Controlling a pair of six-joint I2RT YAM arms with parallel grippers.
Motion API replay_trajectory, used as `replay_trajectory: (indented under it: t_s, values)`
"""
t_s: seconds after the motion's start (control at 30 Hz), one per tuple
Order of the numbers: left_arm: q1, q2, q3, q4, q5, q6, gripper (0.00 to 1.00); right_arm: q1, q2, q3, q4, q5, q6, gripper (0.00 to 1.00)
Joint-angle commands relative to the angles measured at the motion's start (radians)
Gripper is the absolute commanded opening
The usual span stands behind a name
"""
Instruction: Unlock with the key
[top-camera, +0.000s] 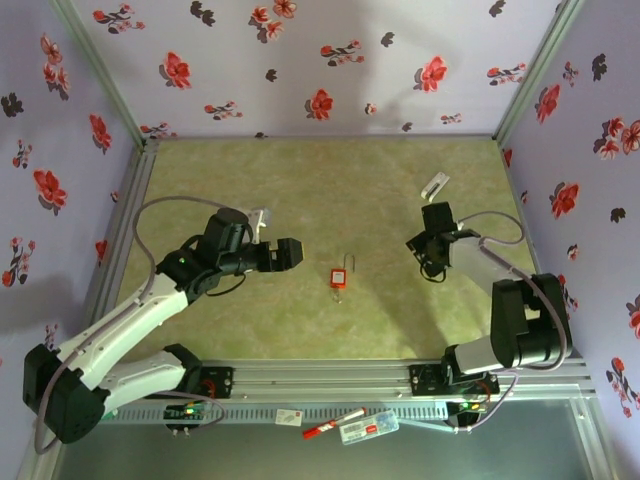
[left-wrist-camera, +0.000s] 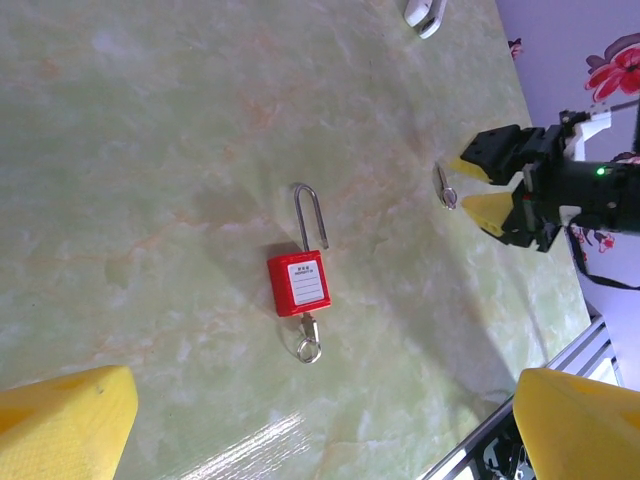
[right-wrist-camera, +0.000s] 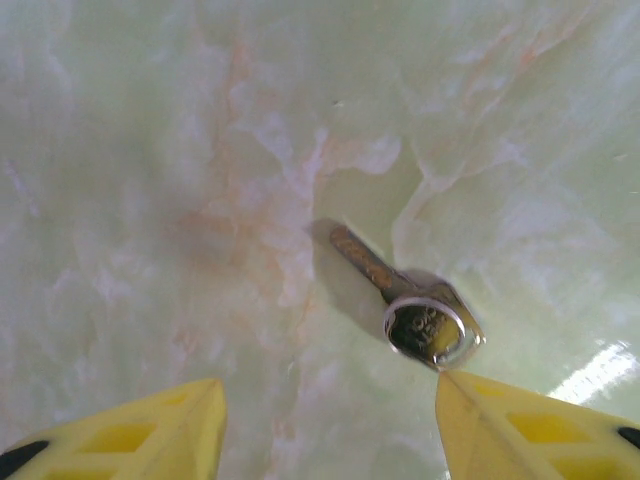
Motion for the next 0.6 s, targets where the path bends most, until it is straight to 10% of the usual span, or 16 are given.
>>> replay_trajectory:
  t_s: [0.0, 0.57]
  values:
    - [0.008, -0.025, -0.01, 0.018, -0.021, -0.013, 0.97, 0.0, -0.053, 0.085, -0.228, 0.007, -0.123, 0.6]
    - [0.028, -0.075, -0.032, -0.025, -0.022, 0.002, 0.98, -0.04, 0.117, 0.153, -0.259, -0.06, -0.388, 0.37]
